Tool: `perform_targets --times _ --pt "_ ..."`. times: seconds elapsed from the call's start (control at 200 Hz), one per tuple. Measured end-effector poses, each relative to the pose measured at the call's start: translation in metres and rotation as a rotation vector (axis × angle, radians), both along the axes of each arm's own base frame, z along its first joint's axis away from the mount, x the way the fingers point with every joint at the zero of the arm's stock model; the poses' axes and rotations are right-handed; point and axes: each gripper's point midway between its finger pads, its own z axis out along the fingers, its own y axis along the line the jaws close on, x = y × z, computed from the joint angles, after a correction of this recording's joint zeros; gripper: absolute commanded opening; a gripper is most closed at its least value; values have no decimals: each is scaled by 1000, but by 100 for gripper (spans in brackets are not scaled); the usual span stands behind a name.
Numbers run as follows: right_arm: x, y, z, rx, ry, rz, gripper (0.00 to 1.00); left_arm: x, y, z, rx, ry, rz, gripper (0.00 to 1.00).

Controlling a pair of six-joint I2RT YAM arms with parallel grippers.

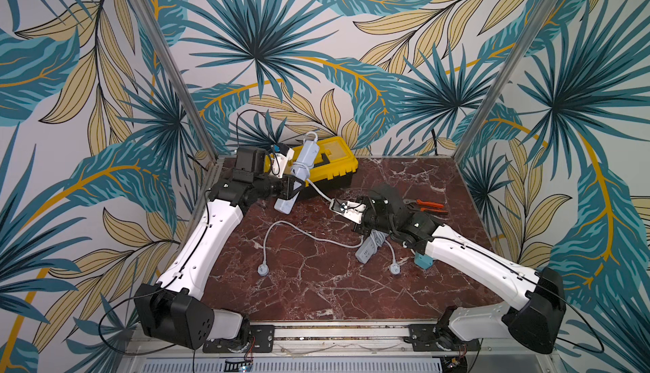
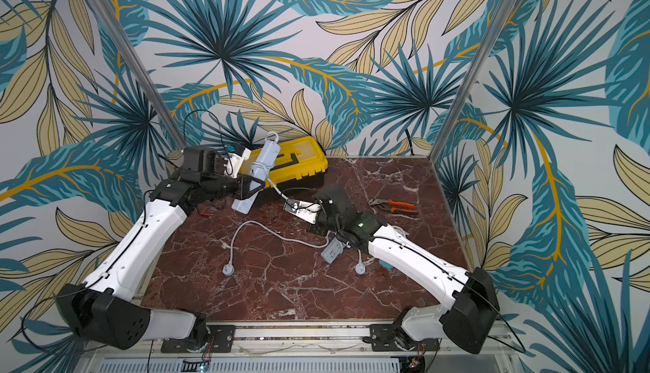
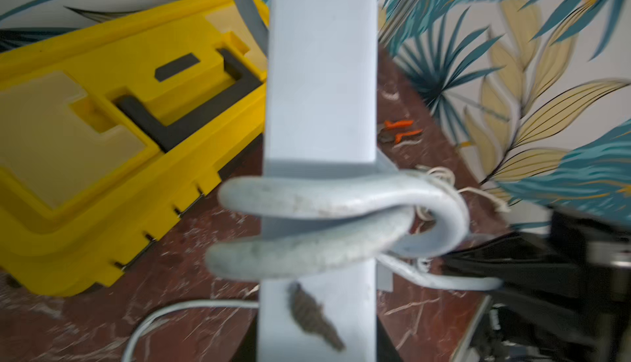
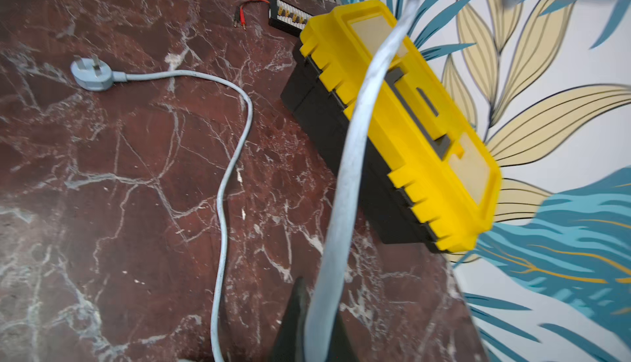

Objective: Wrap the cord around the power strip
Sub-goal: Wrap the power cord around the power strip.

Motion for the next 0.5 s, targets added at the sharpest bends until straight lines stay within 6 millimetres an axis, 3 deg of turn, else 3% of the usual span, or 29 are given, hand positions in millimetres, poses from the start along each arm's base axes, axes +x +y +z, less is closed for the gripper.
perform_targets --times 0.1,0.2,0.37,0.501 --pt "8 -10 26 -77 -117 -19 0 -7 -6 -32 137 37 -49 0" --pt "15 -15 47 -138 -198 -18 0 -23 -14 -51 194 74 -118 0" --pt "37 -8 74 -186 -268 6 0 -52 -36 -65 181 131 -251 0" --pt "69 -8 73 -203 -249 7 0 -69 -52 -67 128 160 -335 0"
